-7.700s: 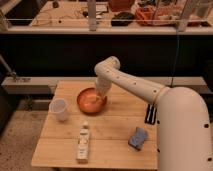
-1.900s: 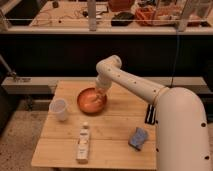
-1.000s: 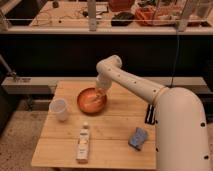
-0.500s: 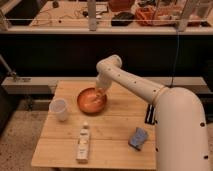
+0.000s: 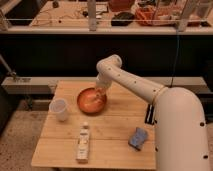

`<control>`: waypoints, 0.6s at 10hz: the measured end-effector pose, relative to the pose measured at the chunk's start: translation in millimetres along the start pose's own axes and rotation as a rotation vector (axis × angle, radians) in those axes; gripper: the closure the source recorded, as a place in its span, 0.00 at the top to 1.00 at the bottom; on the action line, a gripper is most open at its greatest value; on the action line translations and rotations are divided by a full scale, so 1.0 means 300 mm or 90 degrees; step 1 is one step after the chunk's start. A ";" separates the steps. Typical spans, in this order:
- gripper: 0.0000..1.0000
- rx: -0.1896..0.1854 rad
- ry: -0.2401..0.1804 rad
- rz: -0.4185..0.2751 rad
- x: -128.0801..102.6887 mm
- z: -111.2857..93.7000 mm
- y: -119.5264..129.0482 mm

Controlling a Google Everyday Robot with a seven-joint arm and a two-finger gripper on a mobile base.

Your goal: Place the pepper in the ceramic bowl

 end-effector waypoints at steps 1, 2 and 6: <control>0.44 0.000 0.000 -0.001 0.001 0.000 -0.001; 0.44 0.000 0.000 -0.002 0.001 -0.001 -0.001; 0.57 0.001 -0.001 -0.005 0.002 0.001 -0.002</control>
